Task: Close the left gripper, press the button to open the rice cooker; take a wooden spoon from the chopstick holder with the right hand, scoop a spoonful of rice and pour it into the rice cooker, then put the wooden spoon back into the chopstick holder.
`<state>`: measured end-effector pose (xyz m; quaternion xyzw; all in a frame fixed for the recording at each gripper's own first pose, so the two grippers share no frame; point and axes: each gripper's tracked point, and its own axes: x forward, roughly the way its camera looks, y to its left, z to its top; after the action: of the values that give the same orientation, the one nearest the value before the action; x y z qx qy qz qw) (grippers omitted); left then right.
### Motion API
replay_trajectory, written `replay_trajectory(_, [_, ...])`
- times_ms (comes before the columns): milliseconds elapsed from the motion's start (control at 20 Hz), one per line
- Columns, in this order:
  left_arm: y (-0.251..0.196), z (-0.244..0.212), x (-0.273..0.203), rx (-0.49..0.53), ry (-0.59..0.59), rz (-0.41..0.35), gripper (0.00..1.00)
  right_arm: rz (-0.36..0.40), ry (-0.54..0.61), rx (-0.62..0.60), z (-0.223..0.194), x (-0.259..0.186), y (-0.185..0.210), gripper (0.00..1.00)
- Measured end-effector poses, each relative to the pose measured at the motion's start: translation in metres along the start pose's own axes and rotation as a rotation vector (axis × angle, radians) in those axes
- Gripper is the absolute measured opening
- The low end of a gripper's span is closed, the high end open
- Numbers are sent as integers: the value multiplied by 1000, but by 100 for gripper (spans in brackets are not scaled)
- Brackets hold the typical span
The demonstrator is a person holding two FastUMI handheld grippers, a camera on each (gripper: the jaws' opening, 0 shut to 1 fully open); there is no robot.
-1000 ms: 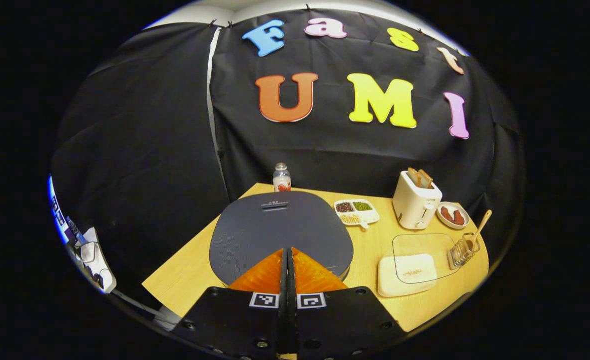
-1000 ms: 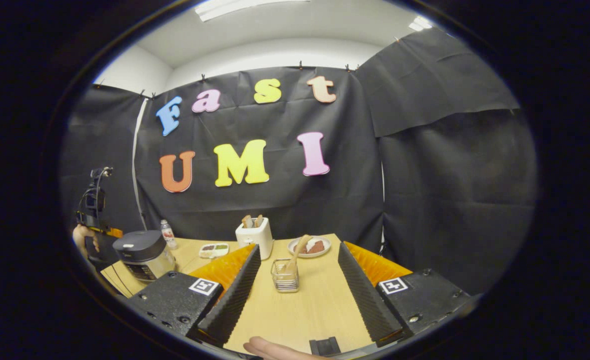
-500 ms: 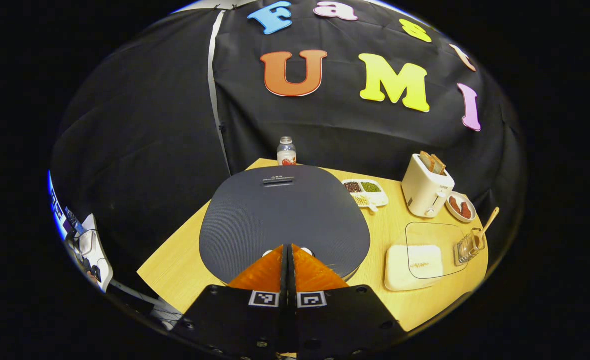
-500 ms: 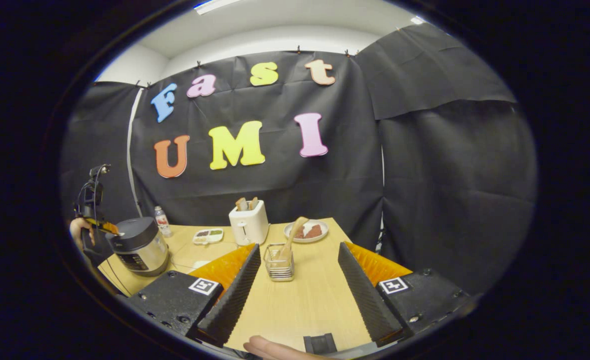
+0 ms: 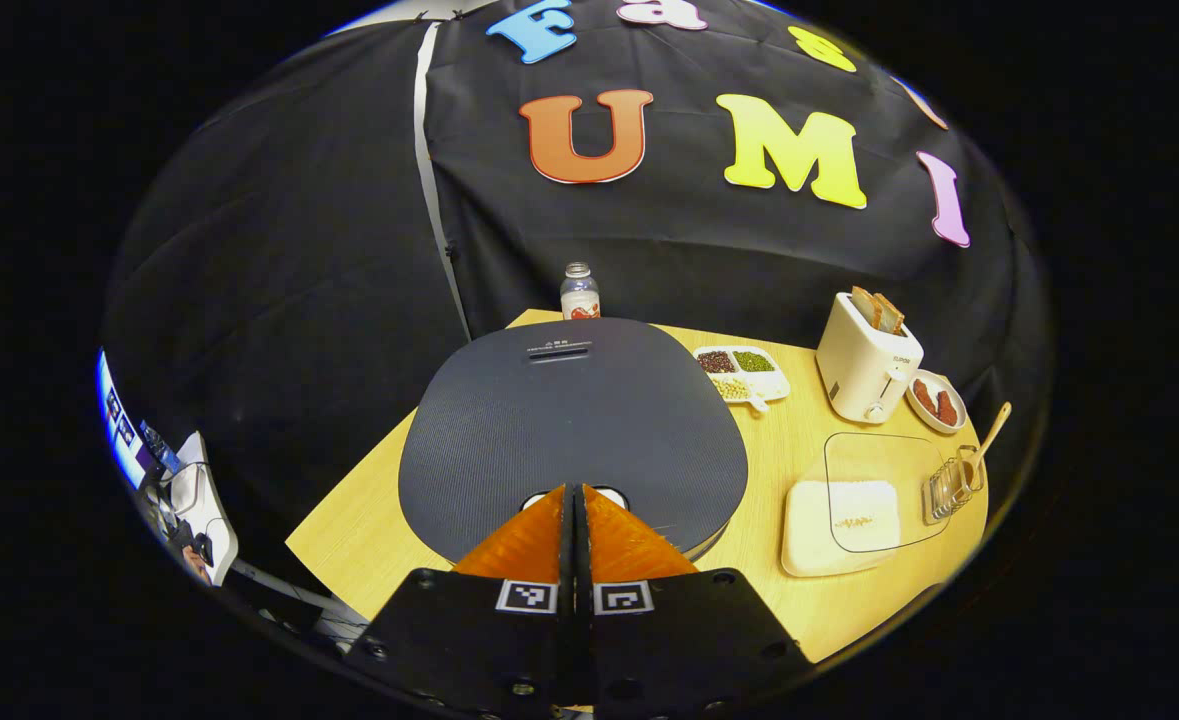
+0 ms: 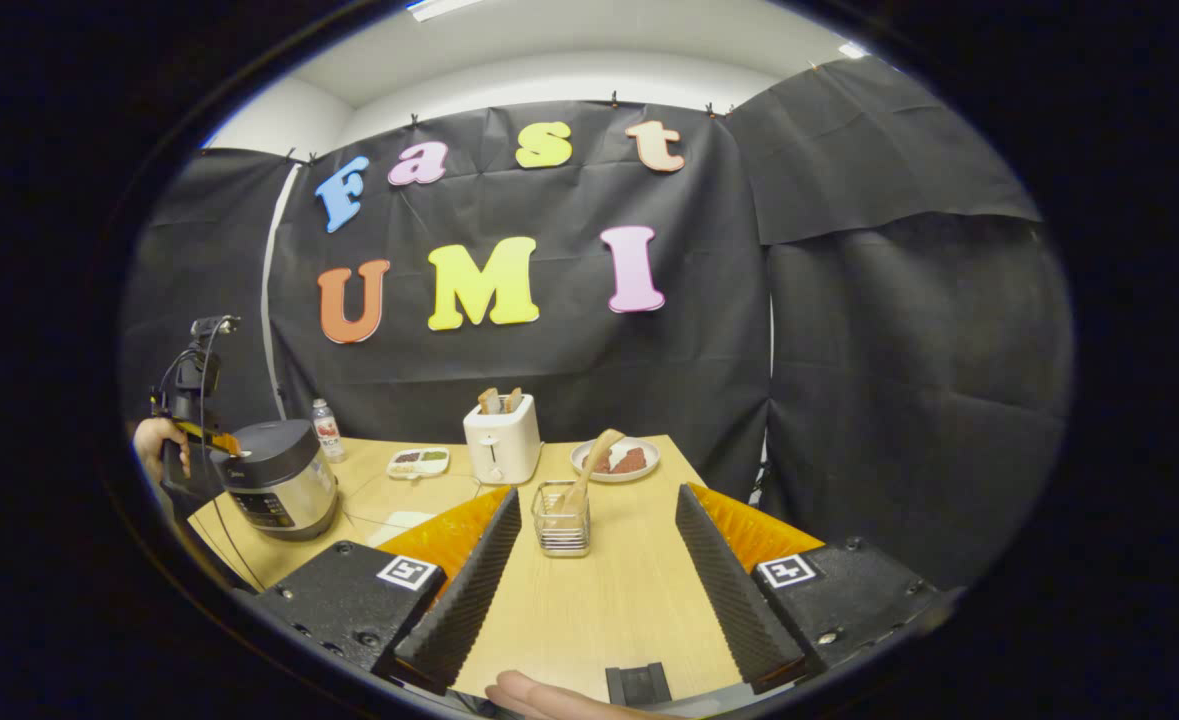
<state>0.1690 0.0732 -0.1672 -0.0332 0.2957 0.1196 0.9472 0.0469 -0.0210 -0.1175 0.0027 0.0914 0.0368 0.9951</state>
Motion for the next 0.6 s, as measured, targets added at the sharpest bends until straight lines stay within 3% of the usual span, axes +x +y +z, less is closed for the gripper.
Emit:
replay_trajectory(150, [2,7,-12,32,-50,-6,0,7,-9,-14,0,-9,6,100])
replay_trajectory(300, [9,48,-54,10,-245,3,0,16,-7,-29,-3,-14,12,96])
replay_trajectory(450, [-4,58,-91,-44,-306,-87,0,16,1,-33,-6,-15,16,96])
replay_trajectory(500, [-4,61,-104,-48,-329,-99,2,18,2,-29,-6,-15,17,100])
replay_trajectory(550, [-8,68,-117,-51,-359,-112,20,20,2,-26,-7,-15,18,96])
replay_trajectory(600, [-13,71,-130,-58,-393,-142,37,23,2,-24,-8,-16,20,100])
